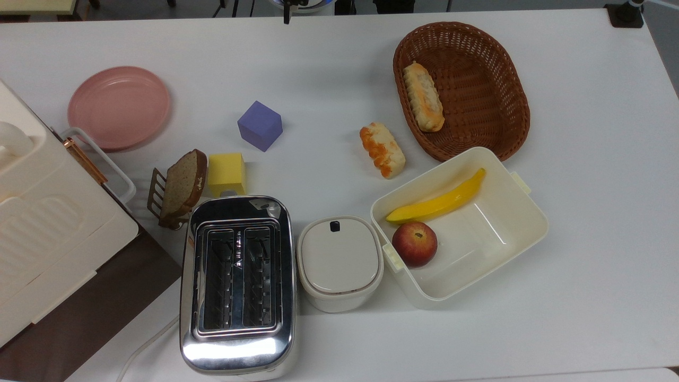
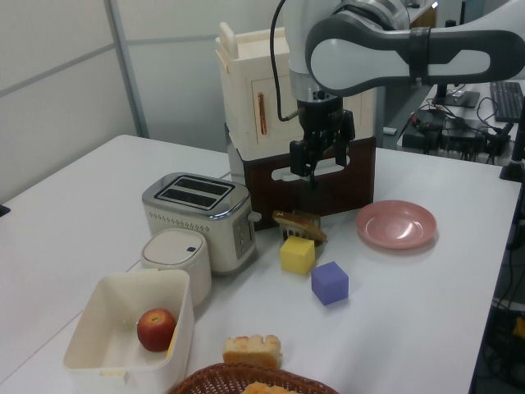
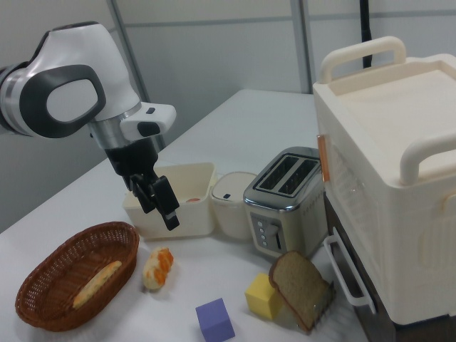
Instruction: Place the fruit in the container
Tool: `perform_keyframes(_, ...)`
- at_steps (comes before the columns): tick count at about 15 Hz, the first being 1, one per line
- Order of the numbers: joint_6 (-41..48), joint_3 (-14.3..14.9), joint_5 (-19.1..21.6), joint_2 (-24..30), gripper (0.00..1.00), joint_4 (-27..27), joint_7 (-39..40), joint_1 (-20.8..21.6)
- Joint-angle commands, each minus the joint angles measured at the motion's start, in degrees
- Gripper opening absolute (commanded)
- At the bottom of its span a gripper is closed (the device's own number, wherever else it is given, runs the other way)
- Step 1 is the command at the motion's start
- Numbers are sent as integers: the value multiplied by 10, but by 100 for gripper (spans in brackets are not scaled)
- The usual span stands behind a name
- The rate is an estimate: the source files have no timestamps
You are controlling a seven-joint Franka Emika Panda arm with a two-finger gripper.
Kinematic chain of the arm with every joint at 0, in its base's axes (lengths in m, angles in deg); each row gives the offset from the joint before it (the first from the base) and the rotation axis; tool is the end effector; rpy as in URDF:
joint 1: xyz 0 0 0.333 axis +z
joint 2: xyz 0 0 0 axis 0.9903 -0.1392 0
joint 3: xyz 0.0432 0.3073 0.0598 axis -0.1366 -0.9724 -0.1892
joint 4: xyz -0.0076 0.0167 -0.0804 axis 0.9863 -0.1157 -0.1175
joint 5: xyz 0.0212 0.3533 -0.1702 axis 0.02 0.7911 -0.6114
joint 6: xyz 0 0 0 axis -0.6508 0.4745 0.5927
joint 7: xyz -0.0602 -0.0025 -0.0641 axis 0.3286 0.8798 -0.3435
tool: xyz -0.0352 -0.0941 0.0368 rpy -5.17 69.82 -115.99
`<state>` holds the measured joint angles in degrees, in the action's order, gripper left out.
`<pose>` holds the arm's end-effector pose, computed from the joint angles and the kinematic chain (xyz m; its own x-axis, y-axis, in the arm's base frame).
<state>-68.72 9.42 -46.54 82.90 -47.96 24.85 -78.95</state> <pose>0.5368 -0.0078 0.6084 0.9798 -0.1989 0.0187 -0.1997 -0.9737 0.1100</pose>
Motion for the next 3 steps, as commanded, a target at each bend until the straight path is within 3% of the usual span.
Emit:
perform_keyframes(1,-4,11,11,9,100,-11,19,7)
perform_keyframes(3,-5,12,11,9,100,-10,16,7)
